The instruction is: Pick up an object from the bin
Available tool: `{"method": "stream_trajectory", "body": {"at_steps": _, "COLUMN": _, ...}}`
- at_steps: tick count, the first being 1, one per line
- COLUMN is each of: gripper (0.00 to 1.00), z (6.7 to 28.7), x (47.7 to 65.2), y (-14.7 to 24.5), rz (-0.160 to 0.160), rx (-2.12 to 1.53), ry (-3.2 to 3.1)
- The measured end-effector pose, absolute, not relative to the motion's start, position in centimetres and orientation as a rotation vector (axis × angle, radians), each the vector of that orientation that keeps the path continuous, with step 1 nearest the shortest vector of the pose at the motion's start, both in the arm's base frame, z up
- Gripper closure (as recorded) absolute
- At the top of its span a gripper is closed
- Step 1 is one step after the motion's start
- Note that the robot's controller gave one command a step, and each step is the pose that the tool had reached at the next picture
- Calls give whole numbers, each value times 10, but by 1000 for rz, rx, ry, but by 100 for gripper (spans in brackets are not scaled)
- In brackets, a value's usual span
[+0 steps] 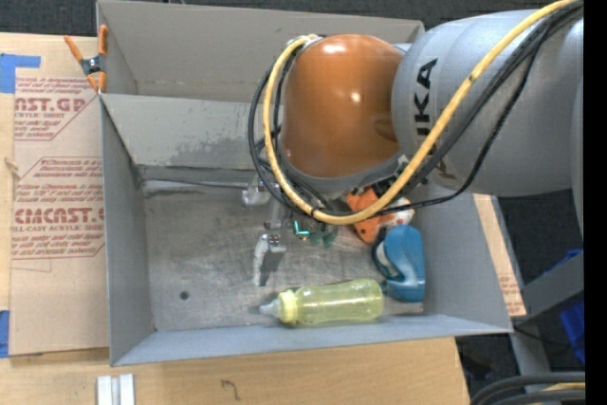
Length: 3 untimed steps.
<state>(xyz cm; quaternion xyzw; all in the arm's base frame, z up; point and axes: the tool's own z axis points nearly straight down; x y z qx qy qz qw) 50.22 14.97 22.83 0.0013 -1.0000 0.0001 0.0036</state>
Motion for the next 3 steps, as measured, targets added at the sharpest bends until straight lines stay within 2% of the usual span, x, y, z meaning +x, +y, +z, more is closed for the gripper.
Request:
{"method": "stream_trajectory", "body": {"at_steps": 1, "gripper": 0, "z": 233, "x": 504, "y": 149, "rz": -2, "rx": 1, "ry": -3143}}
{"method": "stream_trajectory", "body": {"at_steps": 2, "gripper": 0, "z": 180, "x": 498, "y": 126, "rz": -2, "rx": 131, "ry": -3144}}
{"method": "stream_trajectory", "body": {"at_steps": 3, "gripper": 0, "z": 160, "x": 491, "y": 93, "rz": -1, "rx": 496, "ry": -3100}}
